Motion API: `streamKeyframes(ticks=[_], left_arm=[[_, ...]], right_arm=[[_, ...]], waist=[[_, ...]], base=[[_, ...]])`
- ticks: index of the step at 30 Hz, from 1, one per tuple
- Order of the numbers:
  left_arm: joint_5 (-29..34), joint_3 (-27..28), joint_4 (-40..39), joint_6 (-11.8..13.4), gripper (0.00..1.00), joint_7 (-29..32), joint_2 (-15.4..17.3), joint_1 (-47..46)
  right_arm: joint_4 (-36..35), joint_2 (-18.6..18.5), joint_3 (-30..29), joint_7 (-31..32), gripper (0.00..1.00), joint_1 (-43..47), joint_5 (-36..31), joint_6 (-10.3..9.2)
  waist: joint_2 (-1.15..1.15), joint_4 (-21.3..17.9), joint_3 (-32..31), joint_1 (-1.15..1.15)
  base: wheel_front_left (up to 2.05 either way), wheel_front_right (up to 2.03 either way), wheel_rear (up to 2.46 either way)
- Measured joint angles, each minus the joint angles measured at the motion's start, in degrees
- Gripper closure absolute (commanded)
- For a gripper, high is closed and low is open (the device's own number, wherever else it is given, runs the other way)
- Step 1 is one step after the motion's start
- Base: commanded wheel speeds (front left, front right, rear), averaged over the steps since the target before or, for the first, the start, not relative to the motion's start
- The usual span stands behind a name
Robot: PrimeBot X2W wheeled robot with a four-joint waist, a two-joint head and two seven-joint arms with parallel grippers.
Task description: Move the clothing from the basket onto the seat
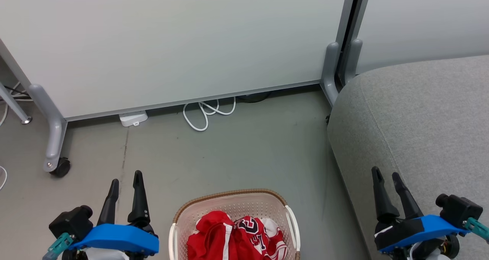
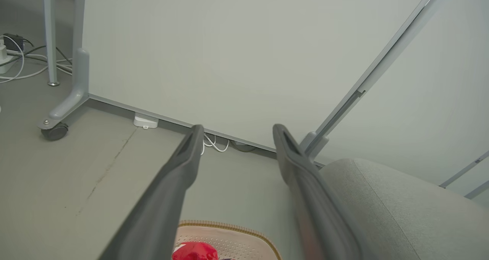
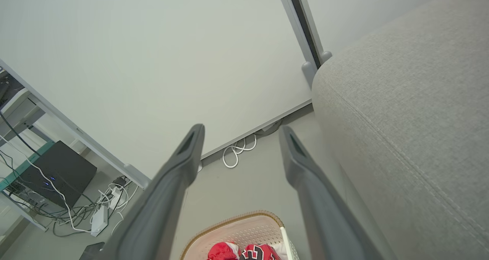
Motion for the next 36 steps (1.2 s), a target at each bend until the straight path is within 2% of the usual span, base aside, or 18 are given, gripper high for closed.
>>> streamKeyframes(ticks=[36], left_arm=[[16.6,-0.9,1.5,-1.5,0.0,-4.8,-0.4,0.6]], right_arm=[[2.5,-0.1,1.3,-4.7,0.0,-1.4,-19.4,0.02]], waist=[[0.0,0.5,-0.3,0.0]], base=[[0.0,0.0,0.0]])
